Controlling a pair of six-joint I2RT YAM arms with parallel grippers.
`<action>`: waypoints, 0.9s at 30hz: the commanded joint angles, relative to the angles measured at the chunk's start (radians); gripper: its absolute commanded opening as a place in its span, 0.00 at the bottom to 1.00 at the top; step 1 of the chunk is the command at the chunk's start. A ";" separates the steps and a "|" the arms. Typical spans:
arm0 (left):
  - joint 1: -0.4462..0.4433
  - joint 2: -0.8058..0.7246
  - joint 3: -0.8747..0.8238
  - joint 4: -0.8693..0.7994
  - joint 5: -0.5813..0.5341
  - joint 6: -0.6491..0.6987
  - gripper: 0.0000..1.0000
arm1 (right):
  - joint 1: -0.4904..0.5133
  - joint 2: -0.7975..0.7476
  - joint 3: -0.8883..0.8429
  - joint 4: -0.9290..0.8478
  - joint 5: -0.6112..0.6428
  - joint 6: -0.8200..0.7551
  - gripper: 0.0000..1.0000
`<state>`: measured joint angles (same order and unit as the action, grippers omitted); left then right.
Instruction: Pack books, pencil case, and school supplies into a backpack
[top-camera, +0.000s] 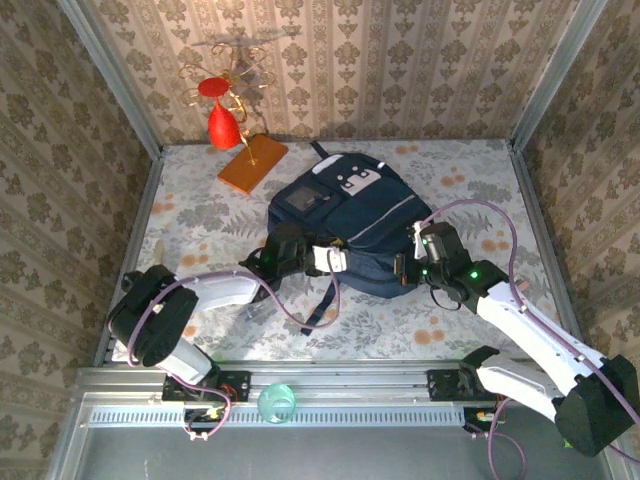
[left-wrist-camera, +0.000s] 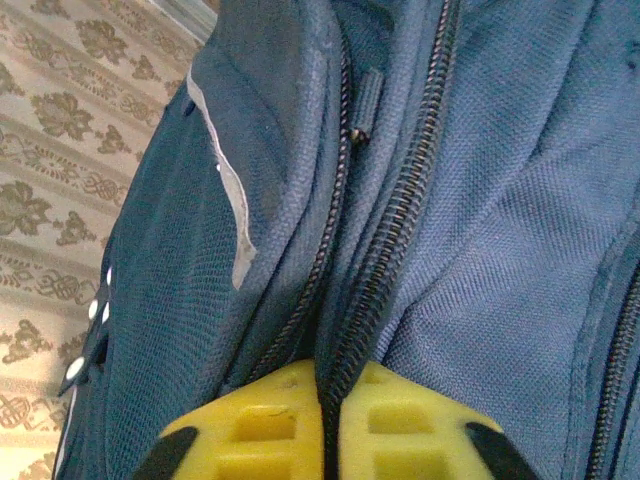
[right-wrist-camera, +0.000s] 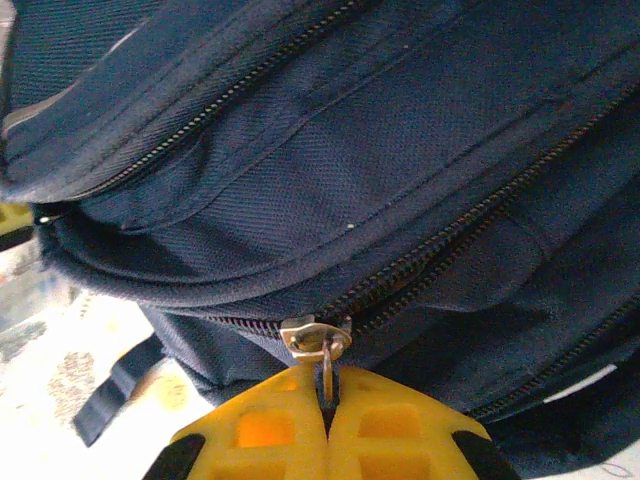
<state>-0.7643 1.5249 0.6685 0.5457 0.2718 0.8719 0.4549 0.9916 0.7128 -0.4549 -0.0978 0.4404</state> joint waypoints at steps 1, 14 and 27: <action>0.059 -0.075 -0.014 -0.086 -0.085 -0.111 0.34 | 0.019 0.002 0.001 -0.012 -0.073 -0.003 0.00; -0.111 -0.243 0.044 -0.299 0.000 -0.146 0.61 | 0.129 0.056 0.039 0.115 -0.146 0.038 0.00; -0.175 -0.073 0.173 -0.375 0.052 -0.057 0.48 | 0.139 0.050 0.033 0.168 -0.198 0.068 0.00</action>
<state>-0.9302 1.4357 0.8059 0.2070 0.2886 0.7757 0.5819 1.0496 0.7136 -0.3439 -0.2409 0.4969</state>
